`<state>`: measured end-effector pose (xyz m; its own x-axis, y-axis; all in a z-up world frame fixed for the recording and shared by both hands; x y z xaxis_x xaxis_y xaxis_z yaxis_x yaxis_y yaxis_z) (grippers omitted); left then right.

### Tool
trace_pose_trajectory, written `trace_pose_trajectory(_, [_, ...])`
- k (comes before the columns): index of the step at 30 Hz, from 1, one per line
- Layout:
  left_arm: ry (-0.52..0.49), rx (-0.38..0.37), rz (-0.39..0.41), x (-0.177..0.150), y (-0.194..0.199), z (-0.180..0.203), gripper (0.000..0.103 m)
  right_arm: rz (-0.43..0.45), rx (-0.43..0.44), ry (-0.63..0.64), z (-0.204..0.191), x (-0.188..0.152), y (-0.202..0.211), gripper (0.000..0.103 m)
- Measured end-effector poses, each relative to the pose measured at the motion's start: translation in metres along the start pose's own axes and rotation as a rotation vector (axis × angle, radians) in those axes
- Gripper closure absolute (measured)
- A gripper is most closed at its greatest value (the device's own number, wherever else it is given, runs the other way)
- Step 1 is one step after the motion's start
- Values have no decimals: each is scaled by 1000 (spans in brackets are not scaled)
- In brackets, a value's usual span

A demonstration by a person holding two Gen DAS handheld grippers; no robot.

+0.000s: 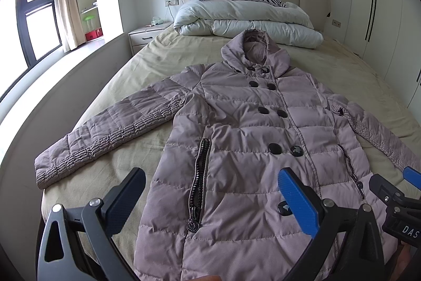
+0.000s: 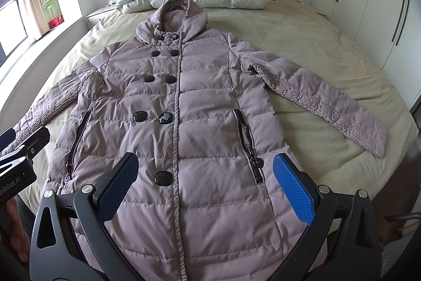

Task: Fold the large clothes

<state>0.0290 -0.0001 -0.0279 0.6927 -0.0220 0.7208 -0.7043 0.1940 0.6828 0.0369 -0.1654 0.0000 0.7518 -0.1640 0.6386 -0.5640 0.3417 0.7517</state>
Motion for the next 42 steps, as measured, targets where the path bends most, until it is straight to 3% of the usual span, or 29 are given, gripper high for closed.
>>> trace_pose_trajectory(5, [3,2,-1,0,0,0,0,-1,0,0,0,2,0,0])
trace_pose_trajectory(13, [23,-59,-8,-2,-6,2,0,0,-3,-7,3,-5,-3,0])
trace_pose_trajectory(18, [81,-199,-83,-11,-28,6,0,-15,29,-54,14,-12,-16,0])
trace_pose_trajectory(23, [198,-378,-131,-15,-51,7,0,8,165,-274,89,5,-41,0])
trace_pose_trajectory(26, [163,-381,-118,-15,-56,15,0,-21,201,-498,165,2,-74,0])
trace_pose_trajectory(28, [146,-377,-160,-14,-63,19,0,-40,215,-686,225,-9,-101,0])
trace_pose_trajectory(30, [172,-368,-189,-14,-70,19,0,-61,223,-866,278,-27,-124,0])
trace_pose_trajectory(33, [221,-418,-187,-15,-78,18,0,-57,302,-1150,347,-62,-154,0])
trace_pose_trajectory(35, [234,-429,-191,-16,-84,19,0,-36,404,-1286,371,-79,-170,0])
trace_pose_trajectory(37, [229,-439,-213,-17,-91,24,0,-50,452,-1323,378,-87,-185,0])
trace_pose_trajectory(42, [221,-458,-235,-22,-98,30,0,-122,431,-1352,384,-90,-216,0])
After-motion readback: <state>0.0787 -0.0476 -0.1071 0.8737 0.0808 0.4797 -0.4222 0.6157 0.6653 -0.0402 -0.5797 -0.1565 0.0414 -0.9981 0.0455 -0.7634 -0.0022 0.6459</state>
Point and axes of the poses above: each gripper's, at about its wrist camera, not at the fingertips, and y roughly against the way its jaws point, z to its right, x to its top, the point moved 4 cm from there along -y, roughly the way its jaws point, and after that the axes turned 11 degrees about -x, right-handed, at the moved point
